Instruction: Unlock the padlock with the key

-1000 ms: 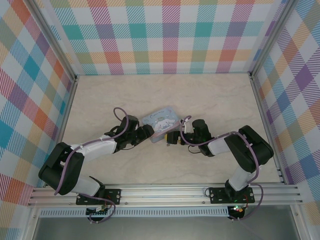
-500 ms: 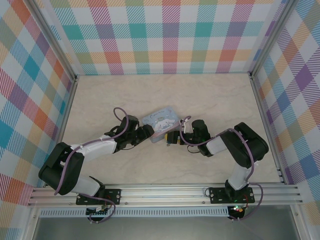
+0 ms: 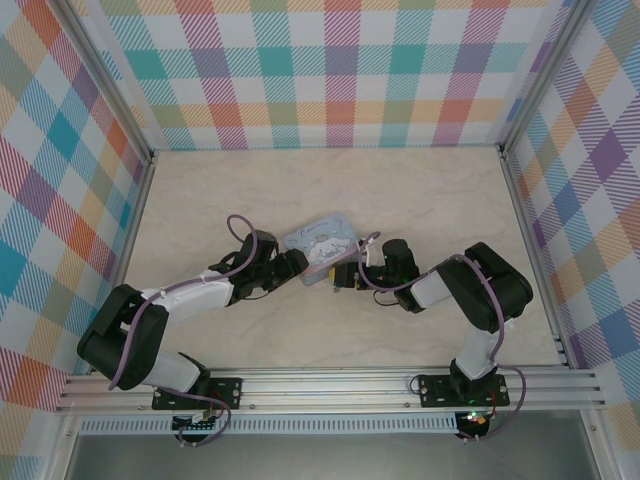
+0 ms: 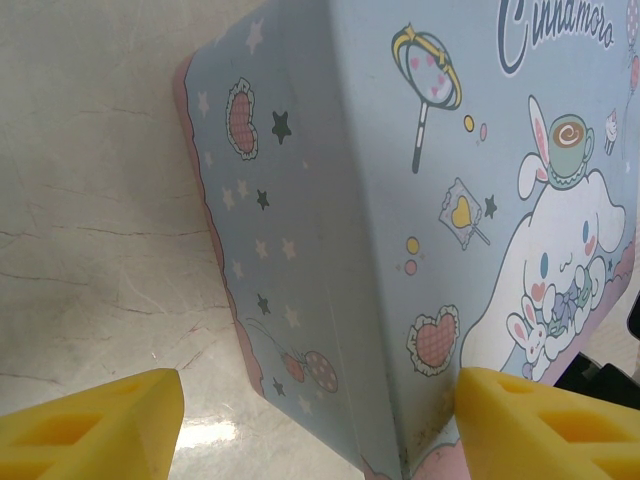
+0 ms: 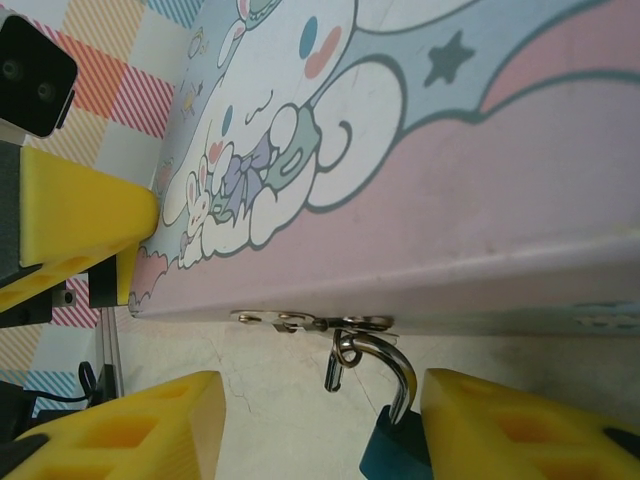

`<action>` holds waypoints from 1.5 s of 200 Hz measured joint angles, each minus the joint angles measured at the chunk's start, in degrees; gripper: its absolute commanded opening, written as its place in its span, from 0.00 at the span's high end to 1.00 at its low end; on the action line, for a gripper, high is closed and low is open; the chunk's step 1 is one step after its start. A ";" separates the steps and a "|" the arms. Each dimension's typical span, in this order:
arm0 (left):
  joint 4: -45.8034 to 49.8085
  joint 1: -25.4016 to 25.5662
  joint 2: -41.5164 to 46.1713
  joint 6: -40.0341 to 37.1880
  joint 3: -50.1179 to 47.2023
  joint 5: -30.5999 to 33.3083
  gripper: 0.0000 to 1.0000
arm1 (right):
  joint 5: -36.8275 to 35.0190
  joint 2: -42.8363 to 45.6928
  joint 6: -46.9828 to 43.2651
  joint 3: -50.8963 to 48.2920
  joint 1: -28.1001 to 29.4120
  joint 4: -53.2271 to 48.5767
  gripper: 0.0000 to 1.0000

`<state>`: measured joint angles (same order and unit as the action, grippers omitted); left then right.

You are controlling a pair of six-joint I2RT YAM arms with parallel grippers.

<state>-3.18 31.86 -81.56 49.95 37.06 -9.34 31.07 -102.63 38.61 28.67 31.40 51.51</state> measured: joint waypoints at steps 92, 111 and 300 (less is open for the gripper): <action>0.04 0.00 -0.02 0.00 0.07 0.02 0.29 | 0.22 -0.11 0.24 0.00 -0.31 -0.02 0.71; 0.09 0.00 -0.02 0.00 0.07 0.02 0.29 | 0.31 -0.39 0.17 0.00 -0.33 -0.07 0.74; 0.24 0.02 0.00 0.00 0.11 0.33 0.28 | -1.31 -1.42 4.26 -0.31 -0.59 0.92 0.94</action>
<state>-2.94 31.88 -81.56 49.95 37.17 -9.02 29.76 -104.05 42.87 28.36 30.81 52.42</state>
